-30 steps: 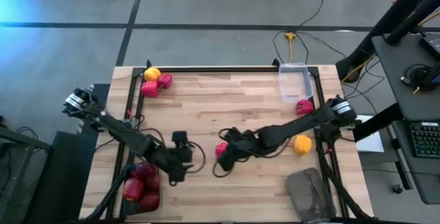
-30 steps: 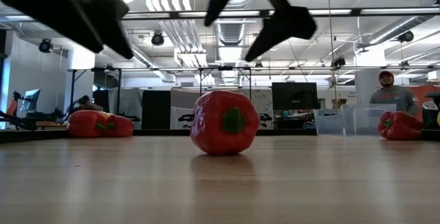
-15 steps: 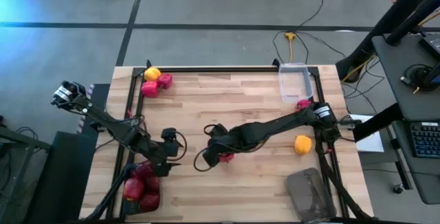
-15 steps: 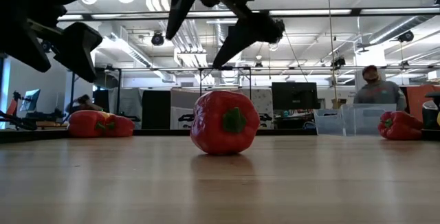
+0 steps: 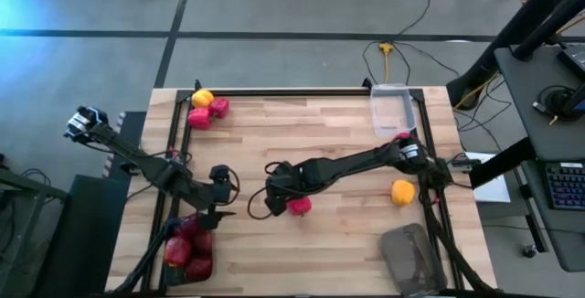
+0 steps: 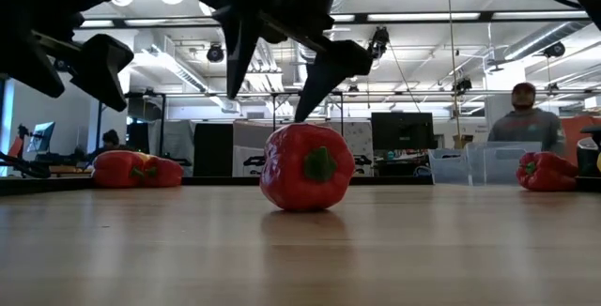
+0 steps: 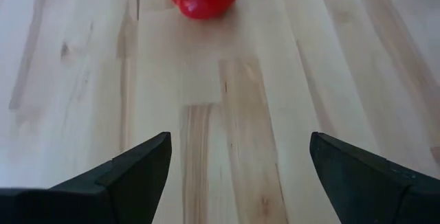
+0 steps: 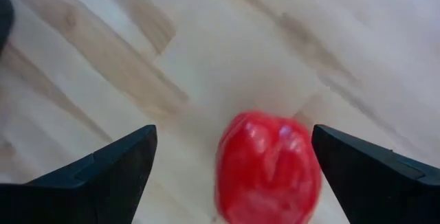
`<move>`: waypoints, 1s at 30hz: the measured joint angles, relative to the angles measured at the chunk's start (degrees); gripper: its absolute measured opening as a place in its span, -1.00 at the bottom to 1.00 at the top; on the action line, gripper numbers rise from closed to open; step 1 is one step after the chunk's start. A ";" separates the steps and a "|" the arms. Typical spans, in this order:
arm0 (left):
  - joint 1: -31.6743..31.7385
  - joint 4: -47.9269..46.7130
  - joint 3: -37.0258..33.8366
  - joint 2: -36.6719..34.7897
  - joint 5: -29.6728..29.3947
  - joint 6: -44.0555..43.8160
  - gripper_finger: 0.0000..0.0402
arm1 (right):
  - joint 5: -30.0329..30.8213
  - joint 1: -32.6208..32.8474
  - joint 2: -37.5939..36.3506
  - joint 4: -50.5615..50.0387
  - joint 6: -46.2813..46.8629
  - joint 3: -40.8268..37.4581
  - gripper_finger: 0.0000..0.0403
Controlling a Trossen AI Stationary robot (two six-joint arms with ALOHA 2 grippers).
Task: Sort produce into baskets
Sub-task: Put the red bell pepper into the right black bin
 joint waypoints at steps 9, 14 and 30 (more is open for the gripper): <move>0.00 -2.44 -0.53 -3.02 1.01 -0.44 0.63 | -1.84 0.20 5.20 -9.04 8.42 3.48 0.89; 0.35 -2.32 -0.53 -4.14 -2.58 -0.05 0.63 | -1.77 0.36 5.70 -9.87 8.91 4.01 0.89; 0.68 -1.89 -1.16 -4.95 -3.45 -0.76 0.63 | -8.89 8.17 2.16 -14.92 0.75 3.68 0.89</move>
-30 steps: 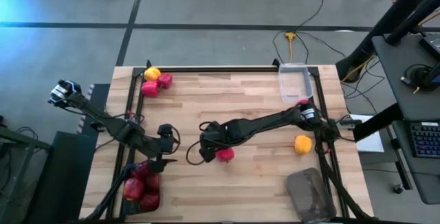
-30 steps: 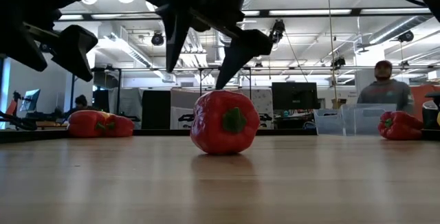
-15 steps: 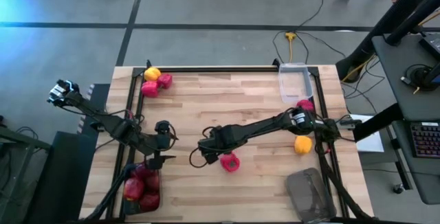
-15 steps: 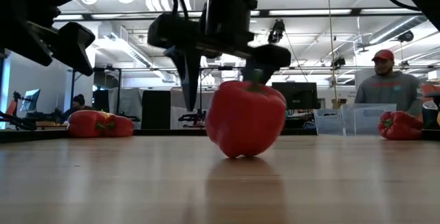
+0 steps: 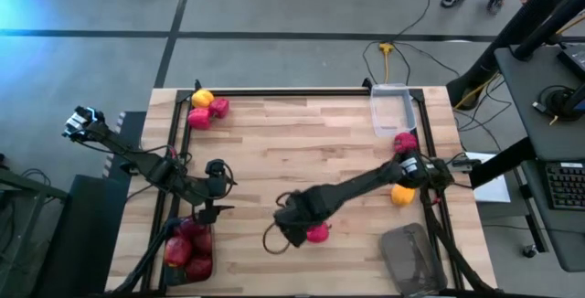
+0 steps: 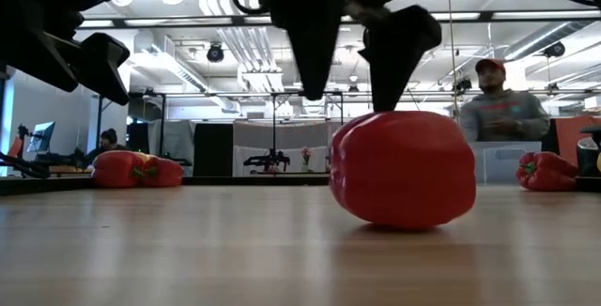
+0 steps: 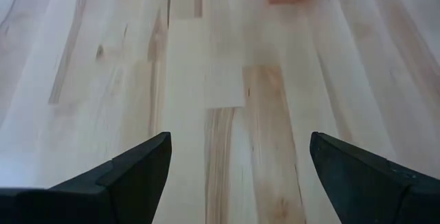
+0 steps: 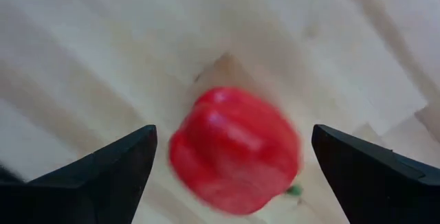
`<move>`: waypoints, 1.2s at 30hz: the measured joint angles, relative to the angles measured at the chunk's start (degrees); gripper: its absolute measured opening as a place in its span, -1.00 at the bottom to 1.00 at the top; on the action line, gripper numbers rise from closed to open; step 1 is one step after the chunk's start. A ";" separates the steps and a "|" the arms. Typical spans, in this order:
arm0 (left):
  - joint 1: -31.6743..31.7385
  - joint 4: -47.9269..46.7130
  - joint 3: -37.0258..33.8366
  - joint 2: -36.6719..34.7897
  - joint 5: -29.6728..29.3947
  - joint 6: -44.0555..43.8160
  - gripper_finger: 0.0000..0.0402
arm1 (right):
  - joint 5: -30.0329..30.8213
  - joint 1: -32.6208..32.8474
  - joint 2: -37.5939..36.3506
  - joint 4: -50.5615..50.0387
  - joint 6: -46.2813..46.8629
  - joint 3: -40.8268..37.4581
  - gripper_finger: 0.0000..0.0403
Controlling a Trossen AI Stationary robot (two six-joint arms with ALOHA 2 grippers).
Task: Sort produce into baskets
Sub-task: Put the red bell pepper into the right black bin
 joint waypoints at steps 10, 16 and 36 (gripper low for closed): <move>0.00 4.95 -1.29 1.66 0.06 -0.03 0.63 | -0.34 3.61 -0.07 -0.67 -32.63 0.73 0.89; -0.05 8.33 -1.42 4.96 1.57 -1.94 0.63 | 3.22 4.80 -0.07 -0.89 -44.68 -1.32 0.89; -0.09 14.37 0.83 7.55 -0.52 0.17 0.63 | 5.28 5.26 0.80 3.72 -41.87 -15.31 0.75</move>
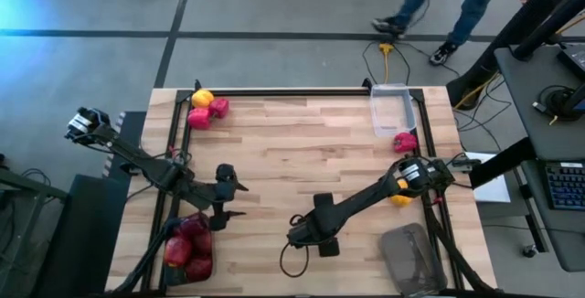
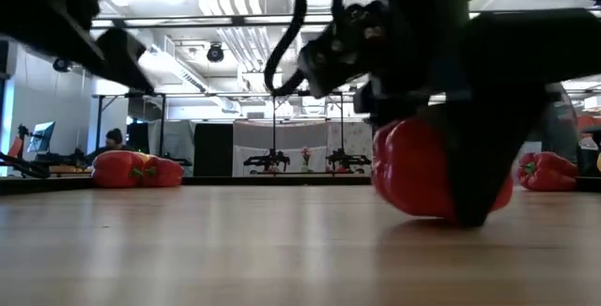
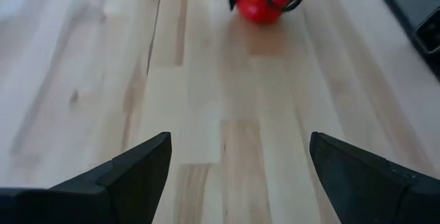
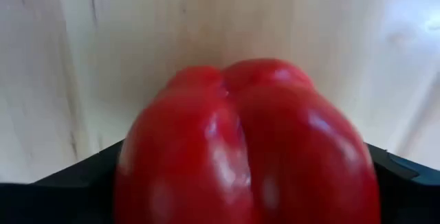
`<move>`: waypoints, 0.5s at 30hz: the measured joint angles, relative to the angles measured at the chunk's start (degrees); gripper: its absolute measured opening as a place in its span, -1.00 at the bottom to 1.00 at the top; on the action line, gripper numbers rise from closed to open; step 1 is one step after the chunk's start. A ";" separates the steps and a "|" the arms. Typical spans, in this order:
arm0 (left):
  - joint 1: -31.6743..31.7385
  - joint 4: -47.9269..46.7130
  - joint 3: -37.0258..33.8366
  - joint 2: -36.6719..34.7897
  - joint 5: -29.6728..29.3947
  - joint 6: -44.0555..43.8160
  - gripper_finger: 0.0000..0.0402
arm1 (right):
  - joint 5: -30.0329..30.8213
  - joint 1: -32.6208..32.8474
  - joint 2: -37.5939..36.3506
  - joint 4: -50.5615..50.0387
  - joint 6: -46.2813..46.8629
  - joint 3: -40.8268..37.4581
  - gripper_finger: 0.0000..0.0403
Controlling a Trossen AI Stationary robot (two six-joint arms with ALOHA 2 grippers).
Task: Sort produce into baskets
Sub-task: Put the red bell pepper into the right black bin
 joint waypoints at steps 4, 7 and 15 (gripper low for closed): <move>-0.01 -3.28 3.02 -0.96 -2.89 1.79 0.63 | 0.05 0.00 -0.67 0.60 -0.33 -1.59 0.57; 0.02 -5.97 5.21 -1.10 -4.81 1.84 0.63 | 0.04 0.00 -1.75 0.92 -0.96 -2.02 0.57; 0.00 -13.41 11.14 -0.39 -10.05 0.74 0.63 | 1.07 0.30 -13.52 0.37 1.81 -4.68 0.57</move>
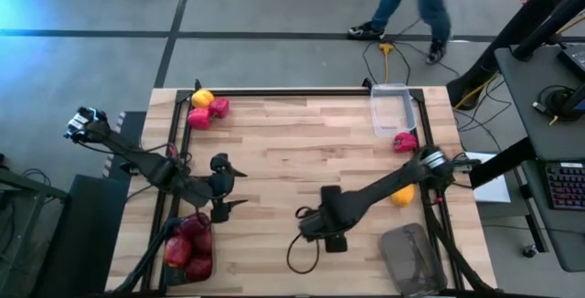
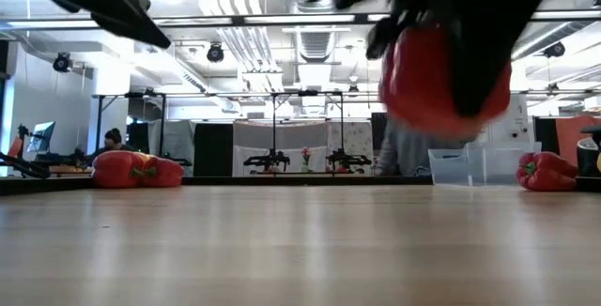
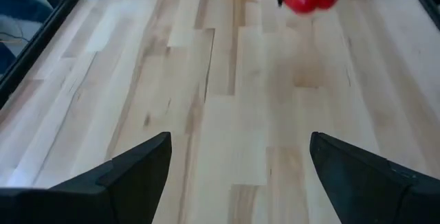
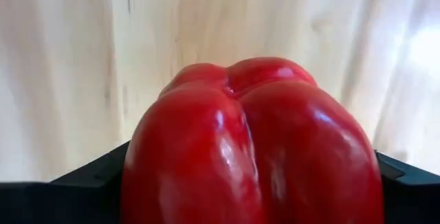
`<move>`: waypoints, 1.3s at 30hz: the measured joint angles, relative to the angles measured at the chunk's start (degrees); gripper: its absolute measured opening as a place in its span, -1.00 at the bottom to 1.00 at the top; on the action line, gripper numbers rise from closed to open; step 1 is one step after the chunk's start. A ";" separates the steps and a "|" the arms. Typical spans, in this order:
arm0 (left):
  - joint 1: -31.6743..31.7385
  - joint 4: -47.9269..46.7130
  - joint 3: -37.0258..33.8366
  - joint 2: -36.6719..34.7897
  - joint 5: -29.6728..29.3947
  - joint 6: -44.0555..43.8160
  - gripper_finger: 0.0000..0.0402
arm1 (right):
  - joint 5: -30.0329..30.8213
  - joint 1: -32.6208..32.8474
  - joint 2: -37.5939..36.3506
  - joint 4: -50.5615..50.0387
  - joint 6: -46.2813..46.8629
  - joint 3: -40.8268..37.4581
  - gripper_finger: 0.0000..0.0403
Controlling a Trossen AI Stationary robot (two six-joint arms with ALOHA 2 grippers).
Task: Sort produce into baskets
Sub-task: Put the red bell pepper into the right black bin
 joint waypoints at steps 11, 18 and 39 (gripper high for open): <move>0.11 0.08 8.36 5.94 -4.76 -11.85 0.63 | -12.97 15.40 -25.64 -3.90 30.99 -17.33 0.57; 0.11 3.50 17.63 13.72 -6.97 -24.58 0.63 | -13.49 25.37 -29.33 6.85 38.97 -29.55 0.57; -4.95 -54.24 70.67 32.29 5.96 -43.92 0.63 | -14.58 29.21 -27.46 18.86 46.12 -43.62 0.84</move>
